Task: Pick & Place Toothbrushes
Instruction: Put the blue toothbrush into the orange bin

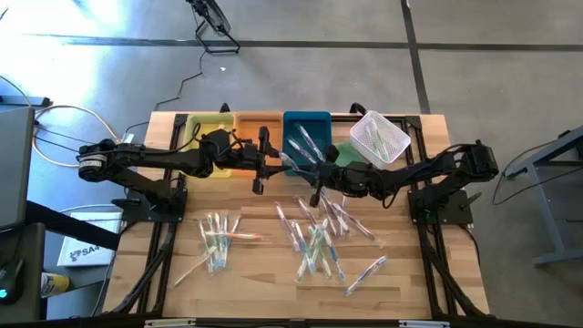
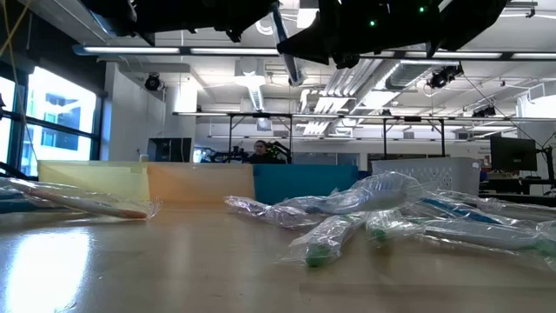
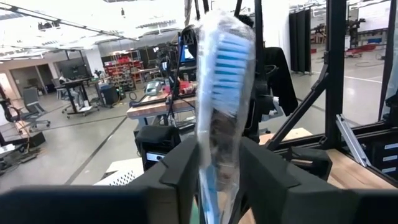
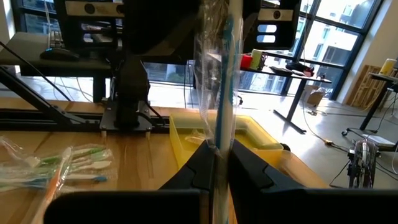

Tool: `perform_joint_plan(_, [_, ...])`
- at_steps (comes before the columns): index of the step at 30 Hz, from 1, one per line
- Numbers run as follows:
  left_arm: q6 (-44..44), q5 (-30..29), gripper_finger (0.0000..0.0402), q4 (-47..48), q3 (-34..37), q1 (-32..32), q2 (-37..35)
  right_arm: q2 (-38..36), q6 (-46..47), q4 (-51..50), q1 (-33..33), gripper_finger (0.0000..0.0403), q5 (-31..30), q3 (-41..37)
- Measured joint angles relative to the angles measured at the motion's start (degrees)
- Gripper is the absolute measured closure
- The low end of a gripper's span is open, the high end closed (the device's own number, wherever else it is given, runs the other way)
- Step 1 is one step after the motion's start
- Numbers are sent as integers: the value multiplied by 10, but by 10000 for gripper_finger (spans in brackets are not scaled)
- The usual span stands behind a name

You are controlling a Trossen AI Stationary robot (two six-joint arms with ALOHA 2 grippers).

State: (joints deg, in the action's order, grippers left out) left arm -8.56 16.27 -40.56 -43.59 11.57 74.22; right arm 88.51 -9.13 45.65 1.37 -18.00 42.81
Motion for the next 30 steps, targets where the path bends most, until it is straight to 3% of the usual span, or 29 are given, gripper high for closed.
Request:
perform_joint_plan(7, [-12,0,384,0,0,0,0,0,-1,-4,0,384,1,0])
perform_joint_plan(14, [-15,4,382,2,0,0,0,0,-2,-5,0,375,5,0])
perform_joint_plan(23, [-33,15,395,7,0,1,0,-1,3,-5,16,271,4,0])
perform_joint_plan(30, [-24,49,396,41,0,55,-13,-42,-31,-59,42,194,-53,0])
